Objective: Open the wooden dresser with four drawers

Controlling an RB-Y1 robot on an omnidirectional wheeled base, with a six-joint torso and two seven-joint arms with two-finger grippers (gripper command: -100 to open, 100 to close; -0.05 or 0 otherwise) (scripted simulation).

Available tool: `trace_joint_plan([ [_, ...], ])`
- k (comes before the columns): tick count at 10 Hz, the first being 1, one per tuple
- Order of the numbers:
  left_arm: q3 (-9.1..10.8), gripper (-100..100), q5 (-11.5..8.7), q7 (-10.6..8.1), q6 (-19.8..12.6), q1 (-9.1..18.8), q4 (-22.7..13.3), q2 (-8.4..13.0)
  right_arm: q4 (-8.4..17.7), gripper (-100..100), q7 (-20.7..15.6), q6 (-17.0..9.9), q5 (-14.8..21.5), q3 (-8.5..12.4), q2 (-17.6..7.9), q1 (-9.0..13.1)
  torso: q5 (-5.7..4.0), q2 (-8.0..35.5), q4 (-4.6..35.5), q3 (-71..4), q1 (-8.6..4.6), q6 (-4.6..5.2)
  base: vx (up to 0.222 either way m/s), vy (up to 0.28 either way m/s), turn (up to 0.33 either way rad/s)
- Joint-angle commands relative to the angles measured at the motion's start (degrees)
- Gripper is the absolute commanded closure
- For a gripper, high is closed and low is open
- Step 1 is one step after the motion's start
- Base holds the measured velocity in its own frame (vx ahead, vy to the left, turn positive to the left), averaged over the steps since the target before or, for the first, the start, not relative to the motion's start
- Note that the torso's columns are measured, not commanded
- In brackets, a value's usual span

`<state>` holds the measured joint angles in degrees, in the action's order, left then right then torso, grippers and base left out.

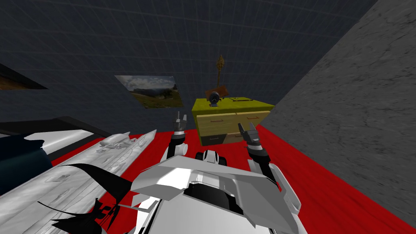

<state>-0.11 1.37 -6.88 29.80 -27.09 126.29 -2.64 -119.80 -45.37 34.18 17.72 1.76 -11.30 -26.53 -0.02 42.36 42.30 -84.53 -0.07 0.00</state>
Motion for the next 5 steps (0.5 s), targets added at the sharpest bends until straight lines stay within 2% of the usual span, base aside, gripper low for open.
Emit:
trace_joint_plan([
  [1,0.00,0,0.0,0.00,0.0,0.0,0.0,0.0,0.8,-100,-4.3,0.5,2.2,0.4,-0.4,0.4,0.01,0.0,0.0,0.0,0.07,0.02,0.033,0.042,-0.036],
  [2,0.00,0,0.0,0.00,0.0,0.0,0.0,0.0,1.5,-100,-6.0,0.9,4.3,0.9,-0.7,0.7,0.02,-0.1,0.0,0.0,0.08,0.00,0.039,0.059,-0.051],
  [4,0.00,0,0.0,0.00,0.0,0.0,0.0,0.0,1.5,-100,-8.2,0.9,4.3,0.9,-0.7,0.7,0.03,-0.1,0.0,-0.1,0.08,0.00,0.038,0.034,-0.014],
  [5,0.00,0,0.0,0.00,0.0,0.0,0.0,0.0,2.3,-100,-10.4,1.3,6.4,1.3,-1.0,1.1,0.00,-0.1,0.0,0.0,-0.02,0.00,0.042,0.042,-0.041],
])
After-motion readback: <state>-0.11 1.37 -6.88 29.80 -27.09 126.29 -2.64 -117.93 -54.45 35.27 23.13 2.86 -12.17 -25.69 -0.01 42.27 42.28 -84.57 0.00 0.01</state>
